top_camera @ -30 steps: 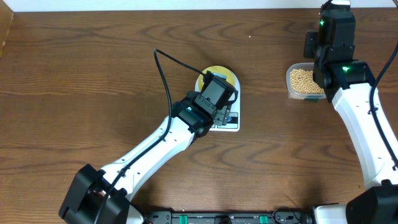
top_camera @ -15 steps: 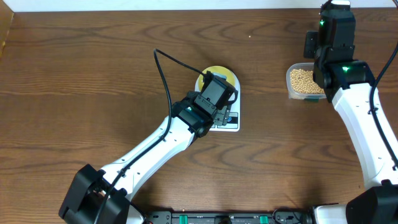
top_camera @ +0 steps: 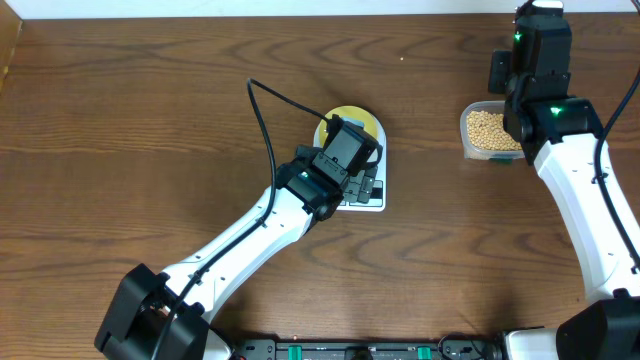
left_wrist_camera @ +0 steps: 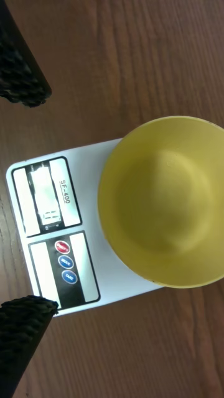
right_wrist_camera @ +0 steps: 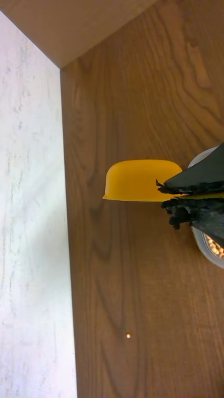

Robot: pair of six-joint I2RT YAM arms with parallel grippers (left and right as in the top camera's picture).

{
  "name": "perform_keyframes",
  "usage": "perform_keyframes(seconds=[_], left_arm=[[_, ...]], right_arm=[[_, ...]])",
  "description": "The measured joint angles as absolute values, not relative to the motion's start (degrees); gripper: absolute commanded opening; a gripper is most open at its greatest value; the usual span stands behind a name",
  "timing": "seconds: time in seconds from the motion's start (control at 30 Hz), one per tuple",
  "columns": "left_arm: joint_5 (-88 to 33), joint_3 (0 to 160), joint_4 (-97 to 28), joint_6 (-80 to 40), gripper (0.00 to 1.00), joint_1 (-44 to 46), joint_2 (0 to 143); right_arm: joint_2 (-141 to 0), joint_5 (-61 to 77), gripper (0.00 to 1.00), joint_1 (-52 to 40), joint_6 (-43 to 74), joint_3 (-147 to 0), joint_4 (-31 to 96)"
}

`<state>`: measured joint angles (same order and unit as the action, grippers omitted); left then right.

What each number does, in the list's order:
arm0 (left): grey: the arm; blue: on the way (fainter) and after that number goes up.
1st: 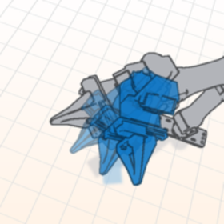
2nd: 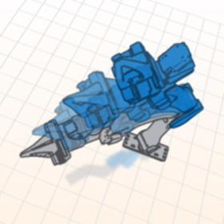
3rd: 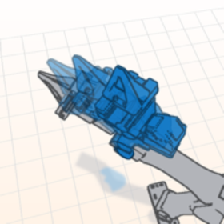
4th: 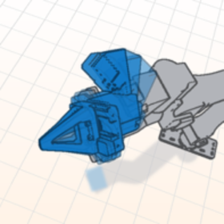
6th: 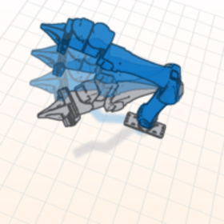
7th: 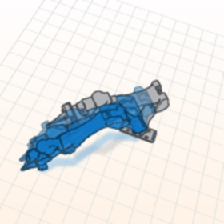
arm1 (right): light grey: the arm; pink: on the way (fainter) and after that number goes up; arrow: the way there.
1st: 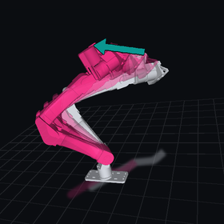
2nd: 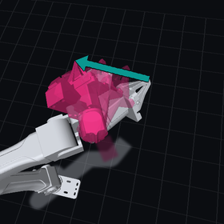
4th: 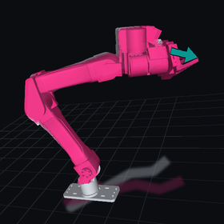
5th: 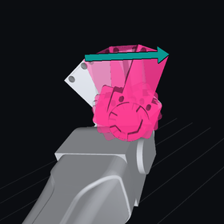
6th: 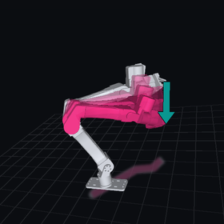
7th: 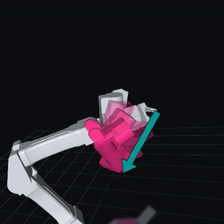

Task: Scoop item into bowl and weigh 50g on scale
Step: 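Raise the left gripper and withdraw it left of the scale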

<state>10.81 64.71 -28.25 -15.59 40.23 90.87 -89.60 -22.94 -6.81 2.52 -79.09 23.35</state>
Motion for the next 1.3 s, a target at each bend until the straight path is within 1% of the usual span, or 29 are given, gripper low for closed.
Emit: perform_keyframes(seconds=[0.17, 0.33, 0.47, 0.53, 0.67, 0.83, 1.03, 1.3], left_arm=[[9.2, 64.7, -29.8, -13.4, 0.99, 40.2, 90.9], [2.9, 64.7, -30.0, -6.9, 0.99, 40.2, 90.8], [0.3, 64.7, -31.1, -3.0, 0.99, 39.9, 89.0], [-1.7, 64.7, -32.2, -0.8, 0.99, 38.5, 86.3], [-5.5, 64.7, -35.6, 4.3, 0.99, 33.0, 80.3], [-10.4, 64.7, -36.2, 9.8, 0.99, 27.5, 78.6], [-14.3, 64.1, -36.3, 13.8, 0.99, 24.6, 78.6], [-15.2, 62.5, -37.4, 15.5, 0.99, 24.4, 78.6]], right_arm=[[-89.6, -22.9, 0.01, -6.5, 2.5, -79.1, 23.4], [-89.6, -22.9, 0.01, -5.6, 2.5, -79.1, 23.4], [-89.6, -22.9, 0.01, -5.5, 2.5, -79.1, 23.3], [-89.6, -23.0, 0.01, -5.5, 2.5, -79.1, 23.3], [-89.6, -22.9, 0.01, -5.5, 2.5, -79.1, 23.0], [-89.6, -22.9, 0.01, -5.5, 2.5, -79.1, 23.0], [-89.6, -22.9, 0.01, -5.0, 2.5, -79.1, 23.3], [-89.6, -23.0, 0.01, -4.3, 2.5, -79.1, 23.2]])
